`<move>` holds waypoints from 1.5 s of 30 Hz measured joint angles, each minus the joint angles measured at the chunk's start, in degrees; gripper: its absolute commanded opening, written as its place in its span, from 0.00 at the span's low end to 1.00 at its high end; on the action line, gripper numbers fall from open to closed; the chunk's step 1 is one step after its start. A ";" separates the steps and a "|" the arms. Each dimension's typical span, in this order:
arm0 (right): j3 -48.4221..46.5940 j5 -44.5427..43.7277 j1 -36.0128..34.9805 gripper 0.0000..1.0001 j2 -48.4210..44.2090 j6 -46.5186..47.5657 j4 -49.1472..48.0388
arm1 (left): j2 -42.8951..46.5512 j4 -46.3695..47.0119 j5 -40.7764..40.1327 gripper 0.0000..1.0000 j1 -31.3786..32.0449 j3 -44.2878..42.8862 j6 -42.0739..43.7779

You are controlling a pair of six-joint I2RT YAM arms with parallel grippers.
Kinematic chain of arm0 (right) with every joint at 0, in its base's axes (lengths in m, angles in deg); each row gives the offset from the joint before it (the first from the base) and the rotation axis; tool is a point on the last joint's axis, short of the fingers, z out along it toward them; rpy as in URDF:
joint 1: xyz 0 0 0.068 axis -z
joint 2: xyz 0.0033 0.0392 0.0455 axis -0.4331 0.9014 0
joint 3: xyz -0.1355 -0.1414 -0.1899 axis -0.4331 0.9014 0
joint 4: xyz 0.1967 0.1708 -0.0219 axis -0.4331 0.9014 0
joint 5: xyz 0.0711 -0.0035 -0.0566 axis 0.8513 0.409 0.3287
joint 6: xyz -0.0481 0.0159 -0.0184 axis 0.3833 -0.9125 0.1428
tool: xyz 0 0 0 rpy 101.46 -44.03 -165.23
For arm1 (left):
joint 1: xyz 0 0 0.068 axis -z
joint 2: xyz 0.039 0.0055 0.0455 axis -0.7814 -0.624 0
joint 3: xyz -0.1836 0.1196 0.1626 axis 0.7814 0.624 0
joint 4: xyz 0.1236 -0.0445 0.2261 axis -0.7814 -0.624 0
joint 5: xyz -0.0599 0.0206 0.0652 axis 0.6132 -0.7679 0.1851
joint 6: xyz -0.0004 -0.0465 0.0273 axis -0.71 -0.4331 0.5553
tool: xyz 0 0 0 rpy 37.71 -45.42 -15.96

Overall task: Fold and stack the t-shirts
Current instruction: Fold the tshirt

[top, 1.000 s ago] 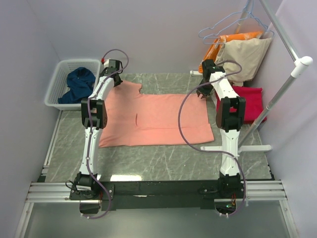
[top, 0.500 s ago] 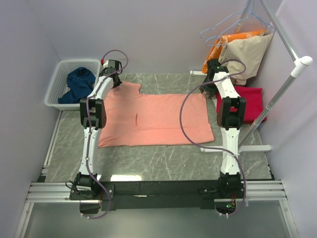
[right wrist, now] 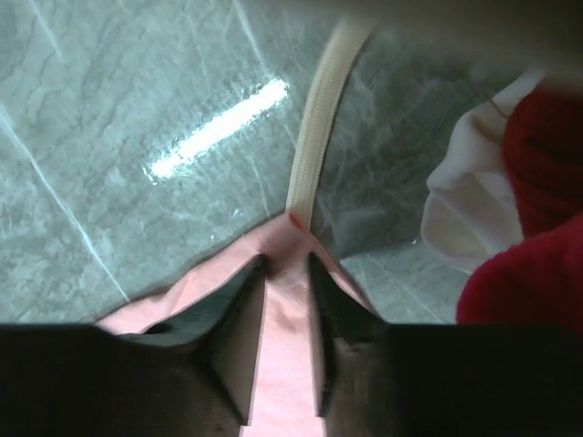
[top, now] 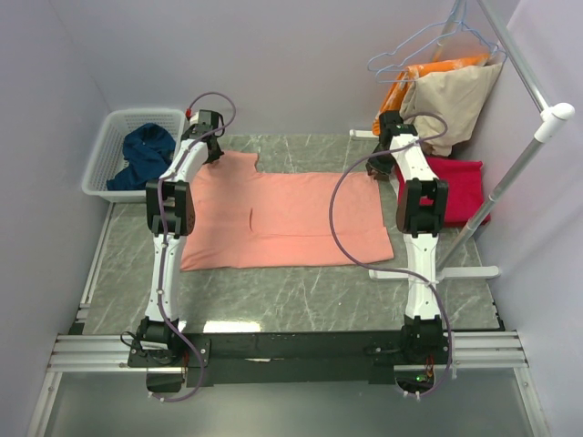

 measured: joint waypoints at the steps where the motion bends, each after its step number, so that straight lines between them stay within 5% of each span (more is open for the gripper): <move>1: -0.02 0.22 0.00 0.27 0.00 -0.04 0.15 | 0.04 -0.11 0.00 0.01 0.00 0.09 0.04; 5: -0.02 0.48 0.00 0.00 0.07 0.22 1.14 | 0.42 -0.20 0.04 0.01 0.00 0.61 0.24; 15: 2.84 -0.94 -0.26 0.00 -1.46 0.55 1.16 | 2.51 -1.77 -0.11 0.01 0.00 2.80 0.52; 45: 33.46 -2.36 -1.79 0.00 -29.62 1.14 -6.45 | 28.11 -3.10 -1.55 0.01 0.00 21.92 -0.04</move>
